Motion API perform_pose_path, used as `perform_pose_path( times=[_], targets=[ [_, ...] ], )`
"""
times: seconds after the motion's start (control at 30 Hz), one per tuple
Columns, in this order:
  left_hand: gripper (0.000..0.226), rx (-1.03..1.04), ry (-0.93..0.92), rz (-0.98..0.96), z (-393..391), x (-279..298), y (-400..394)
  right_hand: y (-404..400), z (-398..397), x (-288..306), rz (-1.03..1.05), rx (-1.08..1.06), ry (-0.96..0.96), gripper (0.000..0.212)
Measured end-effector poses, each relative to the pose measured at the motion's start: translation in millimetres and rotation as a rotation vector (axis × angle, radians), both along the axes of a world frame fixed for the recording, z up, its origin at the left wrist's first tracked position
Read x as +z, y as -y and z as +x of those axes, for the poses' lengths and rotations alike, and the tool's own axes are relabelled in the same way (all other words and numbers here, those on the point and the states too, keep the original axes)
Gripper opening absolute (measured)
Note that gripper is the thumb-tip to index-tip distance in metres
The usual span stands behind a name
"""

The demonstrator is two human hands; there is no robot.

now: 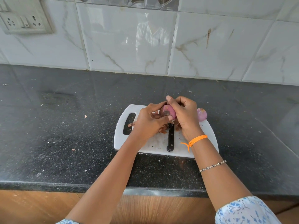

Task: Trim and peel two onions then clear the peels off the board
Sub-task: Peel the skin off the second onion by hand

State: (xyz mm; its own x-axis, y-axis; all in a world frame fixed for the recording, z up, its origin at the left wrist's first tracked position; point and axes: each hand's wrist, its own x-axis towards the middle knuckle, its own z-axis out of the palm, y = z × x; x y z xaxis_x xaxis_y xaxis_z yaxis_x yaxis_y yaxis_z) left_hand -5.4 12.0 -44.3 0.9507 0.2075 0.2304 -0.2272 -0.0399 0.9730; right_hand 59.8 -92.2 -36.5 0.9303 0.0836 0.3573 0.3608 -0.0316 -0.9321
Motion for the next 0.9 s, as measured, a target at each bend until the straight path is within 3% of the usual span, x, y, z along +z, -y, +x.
perform_pose_path(
  times=[0.2, 0.33, 0.5, 0.63, 0.77, 0.9],
  targets=[
    [0.053, -0.005, -0.038, -0.199, 1.3, 2.1, -4.8, 6.5, -4.0, 10.4, 0.143, 0.174, -0.157, 0.018],
    [0.054, 0.012, -0.014, -0.230, 3.2, -2.1, -9.5, 6.1, -5.7, 9.8, 0.066, 0.282, -0.115, 0.008],
    [0.047, 0.018, 0.039, -0.176, 2.0, -4.4, -5.8, -3.6, -10.5, 4.3, -0.011, 0.116, 0.000, 0.009],
    [0.053, 0.010, 0.054, -0.116, 4.2, -5.7, -0.4, -6.5, -4.3, -2.6, 0.002, -0.009, 0.044, 0.027],
    [0.055, 0.011, 0.029, -0.147, 4.3, -4.3, -1.2, -2.6, -0.5, -3.1, -0.002, 0.000, 0.019, 0.021],
    [0.052, 0.076, 0.024, -0.204, 3.6, -2.2, -5.6, -0.7, -5.0, 2.7, 0.021, 0.158, -0.063, 0.009]
  ],
)
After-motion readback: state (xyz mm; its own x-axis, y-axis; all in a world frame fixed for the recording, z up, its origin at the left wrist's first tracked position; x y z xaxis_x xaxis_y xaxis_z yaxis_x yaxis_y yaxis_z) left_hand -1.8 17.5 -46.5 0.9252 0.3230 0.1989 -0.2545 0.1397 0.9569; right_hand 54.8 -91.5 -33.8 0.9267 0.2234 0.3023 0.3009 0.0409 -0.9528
